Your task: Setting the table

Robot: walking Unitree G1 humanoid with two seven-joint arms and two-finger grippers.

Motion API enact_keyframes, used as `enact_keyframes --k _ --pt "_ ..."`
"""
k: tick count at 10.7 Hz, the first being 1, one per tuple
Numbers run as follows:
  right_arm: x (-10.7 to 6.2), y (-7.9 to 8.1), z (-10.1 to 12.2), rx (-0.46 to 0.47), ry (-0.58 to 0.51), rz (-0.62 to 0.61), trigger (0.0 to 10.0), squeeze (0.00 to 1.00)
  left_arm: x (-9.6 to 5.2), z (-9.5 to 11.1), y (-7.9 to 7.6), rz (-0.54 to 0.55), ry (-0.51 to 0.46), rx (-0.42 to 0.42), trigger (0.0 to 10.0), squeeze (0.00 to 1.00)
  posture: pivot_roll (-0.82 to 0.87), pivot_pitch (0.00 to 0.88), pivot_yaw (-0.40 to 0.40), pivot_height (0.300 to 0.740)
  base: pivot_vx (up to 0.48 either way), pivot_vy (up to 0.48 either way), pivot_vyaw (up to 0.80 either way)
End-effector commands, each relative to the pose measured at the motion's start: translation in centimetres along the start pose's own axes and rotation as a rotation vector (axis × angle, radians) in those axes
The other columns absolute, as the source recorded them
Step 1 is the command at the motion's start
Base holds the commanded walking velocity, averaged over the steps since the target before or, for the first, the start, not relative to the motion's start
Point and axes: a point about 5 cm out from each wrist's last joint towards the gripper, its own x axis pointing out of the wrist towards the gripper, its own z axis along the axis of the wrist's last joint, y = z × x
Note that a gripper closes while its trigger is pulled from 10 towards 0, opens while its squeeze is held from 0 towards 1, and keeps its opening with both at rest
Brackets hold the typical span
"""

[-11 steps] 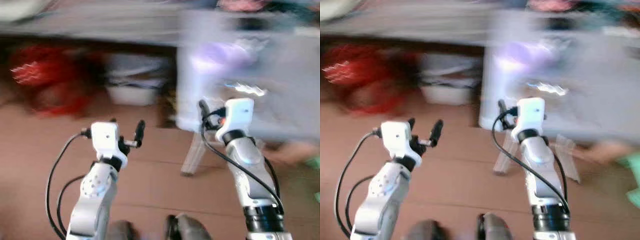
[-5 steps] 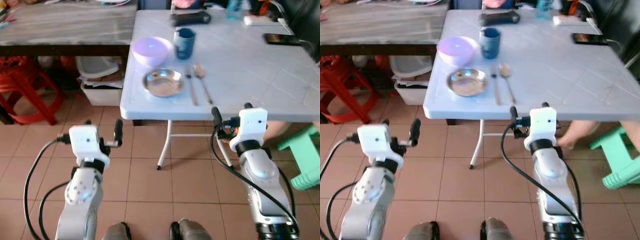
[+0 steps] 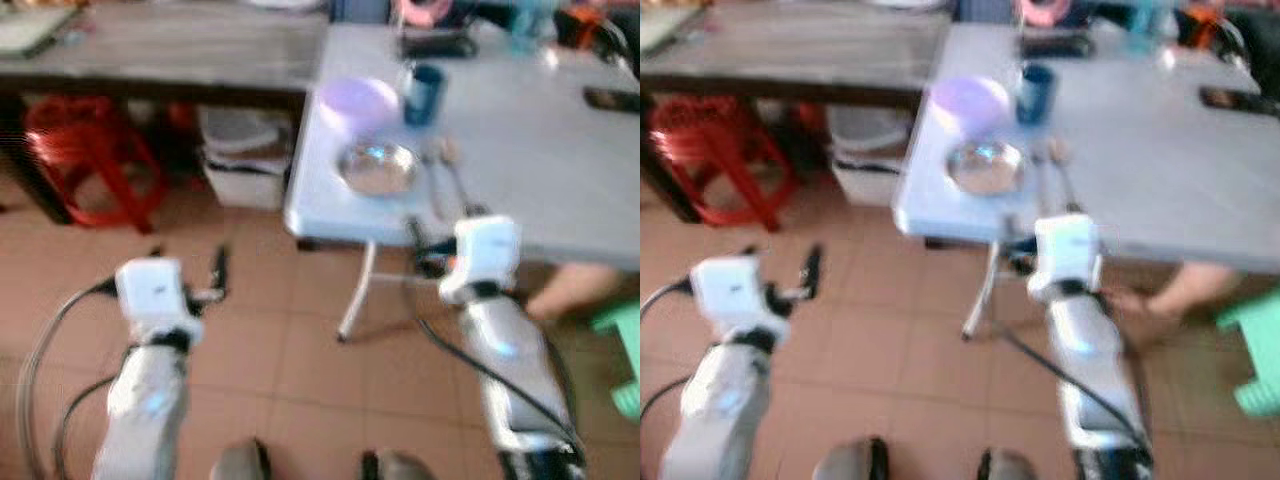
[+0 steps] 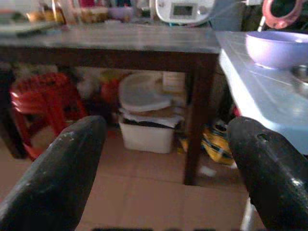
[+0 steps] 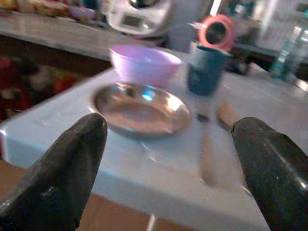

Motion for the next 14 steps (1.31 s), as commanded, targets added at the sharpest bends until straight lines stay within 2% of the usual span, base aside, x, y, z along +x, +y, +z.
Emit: enact_keyframes --k 1,2,3,4,6,8,10,11,12,13,14 --pt "0.3 -0.8 0.2 -0.022 -0.004 -0.025 10.0 0.00 0.0 -0.4 -0.9 -0.046 0.022 -0.037 10.0 0.00 -0.03 0.123 0.031 0.740 0.480 0.000 0.00" --pt "0.4 -1.2 0.2 -0.029 0.000 -0.045 10.0 0.00 0.1 -0.3 -1.3 -0.053 0.020 -0.044 10.0 0.00 -0.04 0.117 0.033 0.740 0.480 0.000 0.00" --pt "0.3 -1.9 -0.3 -0.030 0.034 -0.078 10.0 0.00 0.3 -0.2 -1.8 -0.064 0.013 -0.059 10.0 0.00 -0.05 0.111 0.027 0.740 0.472 0.000 0.00" --pt "0.2 -1.9 -1.1 -0.029 0.079 -0.112 10.0 0.00 0.4 -0.2 -1.9 -0.067 0.015 -0.061 10.0 0.00 -0.05 0.115 0.022 0.740 0.450 0.000 0.00" --pt "0.8 -0.8 -0.6 0.046 0.052 -0.081 10.0 0.00 0.6 -0.1 -1.9 -0.068 0.011 -0.056 10.0 0.00 -0.06 0.128 0.033 0.740 0.414 0.000 0.00" --pt "1.3 -0.4 0.3 0.088 0.009 -0.062 10.0 0.00 1.1 0.5 -2.1 -0.077 -0.023 -0.059 10.0 0.00 -0.05 0.150 0.026 0.740 0.000 0.000 0.00" --pt "1.1 -1.1 0.2 0.070 0.011 -0.095 10.0 0.00 0.8 0.6 -2.2 -0.093 -0.025 -0.049 10.0 0.00 -0.05 0.160 0.027 0.740 0.000 0.000 0.00" --pt "1.3 -1.2 0.4 0.110 0.004 -0.090 10.0 1.00 0.8 0.5 -2.4 -0.110 -0.020 -0.042 10.0 0.00 -0.05 0.169 0.031 0.740 0.000 0.000 0.00" --pt "1.6 -1.1 0.5 0.128 0.011 -0.076 10.0 1.00 0.7 0.6 -2.6 -0.142 -0.013 -0.049 10.0 0.00 -0.04 0.185 0.034 0.740 0.000 0.000 0.00" --pt "1.7 -0.9 -0.1 0.186 0.057 -0.064 10.0 0.00 0.5 0.5 -2.4 -0.138 -0.004 -0.020 10.0 0.00 -0.03 0.202 0.039 0.740 0.000 0.000 0.00" --pt "1.8 -0.7 -0.3 0.222 0.074 -0.050 10.0 0.00 0.4 0.4 -2.4 -0.141 0.002 -0.018 10.0 0.00 -0.03 0.207 0.040 0.740 0.000 0.000 0.00"
